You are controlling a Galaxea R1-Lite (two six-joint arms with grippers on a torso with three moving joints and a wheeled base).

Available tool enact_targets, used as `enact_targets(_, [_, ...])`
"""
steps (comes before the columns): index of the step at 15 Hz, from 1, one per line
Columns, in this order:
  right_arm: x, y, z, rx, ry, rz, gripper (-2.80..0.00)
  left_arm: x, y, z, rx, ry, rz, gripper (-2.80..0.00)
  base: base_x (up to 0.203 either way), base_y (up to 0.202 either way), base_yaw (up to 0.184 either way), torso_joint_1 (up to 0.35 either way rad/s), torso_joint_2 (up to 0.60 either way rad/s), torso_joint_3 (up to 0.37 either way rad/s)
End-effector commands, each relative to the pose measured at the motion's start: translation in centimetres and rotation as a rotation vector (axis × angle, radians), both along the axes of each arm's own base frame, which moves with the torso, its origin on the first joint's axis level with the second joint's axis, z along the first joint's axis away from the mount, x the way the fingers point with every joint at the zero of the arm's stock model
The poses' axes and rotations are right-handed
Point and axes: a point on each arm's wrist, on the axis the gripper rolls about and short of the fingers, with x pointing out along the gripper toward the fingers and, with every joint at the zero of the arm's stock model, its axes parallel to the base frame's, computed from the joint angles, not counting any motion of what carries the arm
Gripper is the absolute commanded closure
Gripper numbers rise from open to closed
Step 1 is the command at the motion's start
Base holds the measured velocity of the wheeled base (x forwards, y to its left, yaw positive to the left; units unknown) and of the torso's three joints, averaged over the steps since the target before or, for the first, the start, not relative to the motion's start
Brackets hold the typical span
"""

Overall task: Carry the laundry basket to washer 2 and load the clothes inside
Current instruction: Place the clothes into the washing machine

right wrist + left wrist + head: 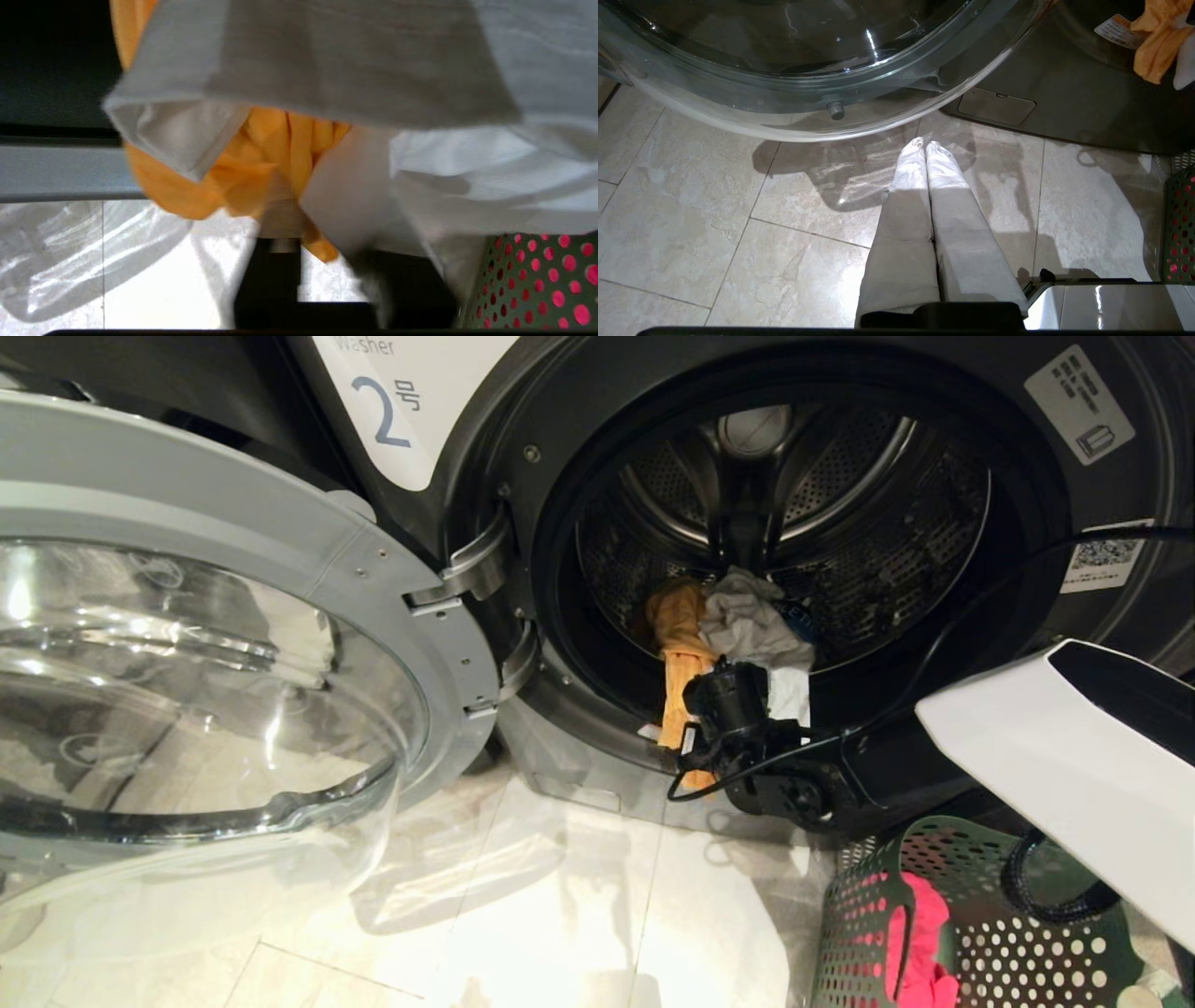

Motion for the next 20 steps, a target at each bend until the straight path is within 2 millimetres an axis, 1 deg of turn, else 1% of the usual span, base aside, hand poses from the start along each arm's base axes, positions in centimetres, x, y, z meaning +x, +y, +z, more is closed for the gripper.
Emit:
enact_targets(1, [-0.9, -0.4, 1.7, 0.006, -0.013, -0.003, 0.00, 0.0, 0.0, 0.0, 0.000, 0.002, 0.001, 0.00, 0.000, 0.000, 0.000, 0.000, 0.00, 0.000])
enact_targets(3, [-1.7, -0.9, 2.5, -0.016, 0.007, -0.009, 0.00, 0.0, 0.0, 0.0, 0.000, 0.002, 0.000, 0.00, 0.000, 0.000, 0.000, 0.000, 0.00, 0.000])
enact_targets(5, [-2.1, -1.2, 2.9, -0.021, 0.000, -0.026, 0.00, 0.0, 0.0, 0.0, 0.000, 0.002, 0.002, 0.00, 0.000, 0.000, 0.000, 0.000, 0.00, 0.000])
enact_targets(7, [-1.9, -1.1, 3.8, -0.011, -0.039, -0.047, 0.00, 0.0, 0.0, 0.0, 0.000, 0.002, 0.000, 0.00, 0.000, 0.000, 0.000, 0.000, 0.00, 0.000])
enact_targets(9, [-1.2, -0.7, 5.6, 0.004, -0.141, -0.068, 0.00, 0.0, 0.0, 0.0, 0.000, 0.002, 0.000, 0.00, 0.000, 0.000, 0.000, 0.000, 0.00, 0.000])
enact_targets(10, [-0.8, -0.6, 6.1, -0.012, -0.190, -0.066, 0.00, 0.0, 0.0, 0.0, 0.000, 0.002, 0.000, 0.00, 0.000, 0.000, 0.000, 0.000, 0.00, 0.000])
enact_targets(12, [0.0, -0.1, 7.1, -0.071, -0.324, -0.043, 0.00, 0.0, 0.0, 0.0, 0.000, 0.002, 0.000, 0.00, 0.000, 0.000, 0.000, 0.000, 0.00, 0.000])
enact_targets(14, [0.9, 0.3, 8.0, -0.176, -0.478, -0.034, 0.00, 0.0, 0.0, 0.0, 0.000, 0.002, 0.000, 0.00, 0.000, 0.000, 0.000, 0.000, 0.00, 0.000])
enact_targets(16, [2.7, 0.2, 8.8, -0.284, -0.610, -0.061, 0.00, 0.0, 0.0, 0.0, 0.000, 0.002, 0.000, 0.00, 0.000, 0.000, 0.000, 0.000, 0.00, 0.000])
enact_targets(17, [3.7, -0.5, 8.6, -0.359, -0.624, -0.077, 0.00, 0.0, 0.0, 0.0, 0.000, 0.002, 0.001, 0.00, 0.000, 0.000, 0.000, 0.000, 0.00, 0.000])
enact_targets(18, [4.7, -1.6, 8.2, -0.418, -0.619, -0.102, 0.00, 0.0, 0.0, 0.0, 0.000, 0.002, 0.001, 0.00, 0.000, 0.000, 0.000, 0.000, 0.00, 0.000])
enact_targets(20, [5.8, -3.6, 8.0, -0.458, -0.604, -0.141, 0.00, 0.0, 0.0, 0.0, 0.000, 0.002, 0.000, 0.00, 0.000, 0.000, 0.000, 0.000, 0.00, 0.000])
